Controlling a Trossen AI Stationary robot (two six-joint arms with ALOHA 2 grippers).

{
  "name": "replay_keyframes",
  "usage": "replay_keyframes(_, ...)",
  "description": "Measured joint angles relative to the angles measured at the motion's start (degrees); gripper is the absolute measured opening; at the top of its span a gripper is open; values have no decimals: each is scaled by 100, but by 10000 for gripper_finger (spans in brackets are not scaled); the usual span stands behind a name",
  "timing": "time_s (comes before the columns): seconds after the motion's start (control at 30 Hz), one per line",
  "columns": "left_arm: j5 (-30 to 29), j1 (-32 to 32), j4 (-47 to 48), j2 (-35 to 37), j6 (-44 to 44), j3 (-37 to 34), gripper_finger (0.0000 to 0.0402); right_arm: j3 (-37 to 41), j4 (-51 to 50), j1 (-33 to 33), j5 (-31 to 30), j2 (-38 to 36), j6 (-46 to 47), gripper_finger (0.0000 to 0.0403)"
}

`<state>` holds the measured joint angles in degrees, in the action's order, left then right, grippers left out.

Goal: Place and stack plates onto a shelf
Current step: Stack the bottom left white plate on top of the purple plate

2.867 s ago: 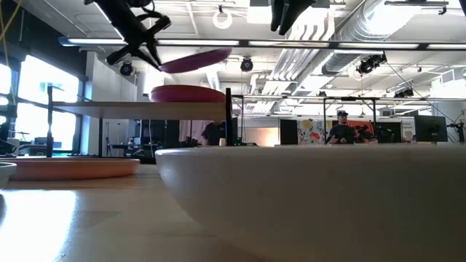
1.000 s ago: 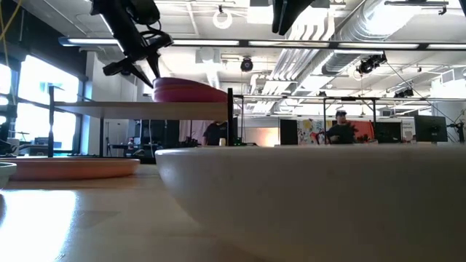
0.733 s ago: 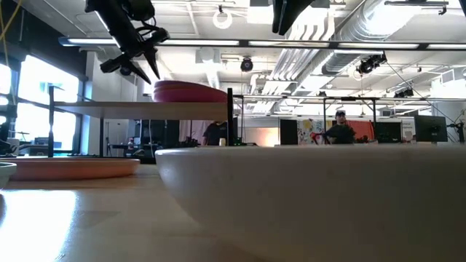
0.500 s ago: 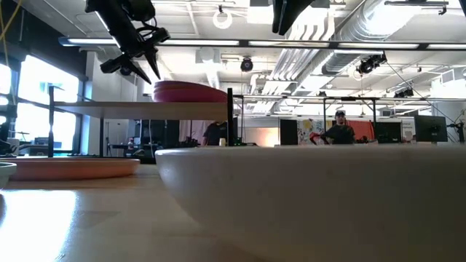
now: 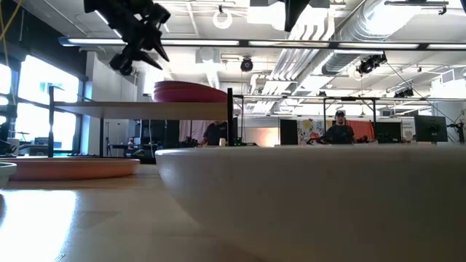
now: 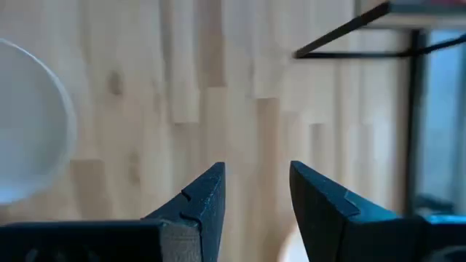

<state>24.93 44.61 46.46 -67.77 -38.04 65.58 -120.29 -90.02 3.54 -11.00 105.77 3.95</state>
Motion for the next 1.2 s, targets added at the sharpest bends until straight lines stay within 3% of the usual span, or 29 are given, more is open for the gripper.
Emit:
replay_keyframes(0.33,-2,-855,-359,204,752,0,104,0,0,364,480,-12,1983,130)
replay_keyframes(0.6,-2,-1914,-440,239,1201,0,104,0,32,910,680,138,3347,130)
replay_keyframes(0.9,-15,-3055,-490,239,1471,0,103,0,488,1622,804,839,3330,130)
replay_keyframes(1.2,-13,-3596,-563,252,1473,0,103,2,1213,1922,520,1445,2768,130)
